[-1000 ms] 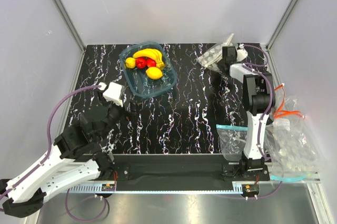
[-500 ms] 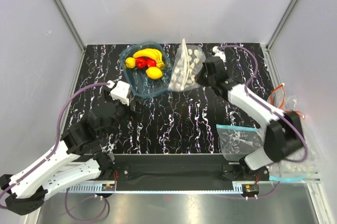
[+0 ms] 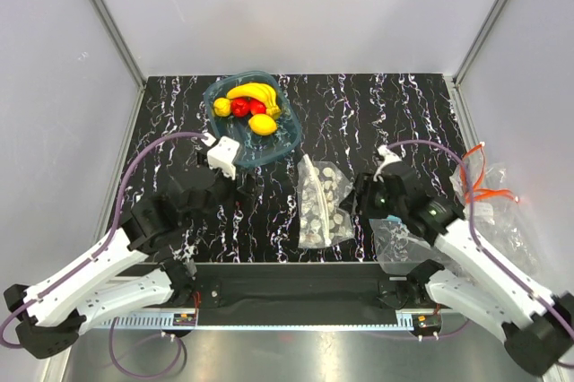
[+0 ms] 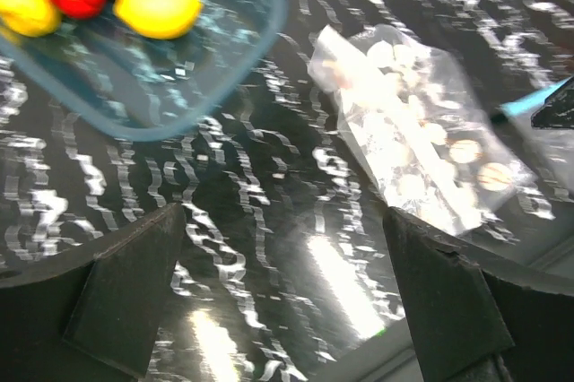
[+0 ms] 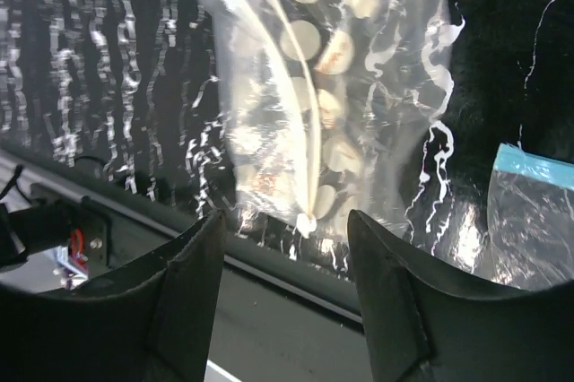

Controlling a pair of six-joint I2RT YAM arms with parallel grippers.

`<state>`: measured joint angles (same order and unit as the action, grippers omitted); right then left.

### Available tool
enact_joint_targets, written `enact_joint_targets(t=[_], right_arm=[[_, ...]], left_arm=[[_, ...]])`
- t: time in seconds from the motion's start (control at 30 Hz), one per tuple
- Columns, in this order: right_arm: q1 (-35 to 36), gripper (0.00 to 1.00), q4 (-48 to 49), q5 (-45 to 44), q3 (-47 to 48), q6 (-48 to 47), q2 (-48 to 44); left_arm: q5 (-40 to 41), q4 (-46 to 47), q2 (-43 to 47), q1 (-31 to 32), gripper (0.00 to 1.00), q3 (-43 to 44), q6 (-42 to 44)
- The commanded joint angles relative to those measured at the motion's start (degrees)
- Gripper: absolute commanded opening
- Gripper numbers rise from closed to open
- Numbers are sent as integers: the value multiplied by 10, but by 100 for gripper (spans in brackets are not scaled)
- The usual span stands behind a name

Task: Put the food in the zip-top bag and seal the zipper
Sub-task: Place the zipper food storage bag at the center of the board, then pick up the zipper food storage bag at the center of the board.

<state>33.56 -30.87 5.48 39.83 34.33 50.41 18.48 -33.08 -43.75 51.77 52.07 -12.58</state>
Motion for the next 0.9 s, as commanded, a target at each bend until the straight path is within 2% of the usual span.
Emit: enact_joint_targets(t=[0.0, 0.07, 0.1, 0.27, 0.37, 0.43, 0.73, 0.87], right_arm=[[3, 63, -68, -10, 19, -15, -76], [3, 59, -64, 1, 24, -21, -102], [3, 54, -59, 8, 26, -26, -103], [3, 41, -34, 22, 55, -58, -17], [4, 37, -4, 24, 62, -71, 42], [3, 33, 19, 25, 64, -76, 80], [3, 33, 88, 46, 83, -89, 207], [3, 33, 110, 53, 95, -98, 245]], left_arm=[[-57, 13, -8, -1, 99, 32, -82], [-69, 29, -13, -2, 99, 15, -107], [-84, 38, -18, -1, 99, 4, -130], [-130, 125, -37, 2, 97, -54, -174], [-166, 185, -48, 2, 84, -93, -190], [-176, 219, -61, 2, 81, -116, -201], [-201, 318, -160, 3, 75, -148, -209], [-192, 372, -218, 2, 61, -166, -192]])
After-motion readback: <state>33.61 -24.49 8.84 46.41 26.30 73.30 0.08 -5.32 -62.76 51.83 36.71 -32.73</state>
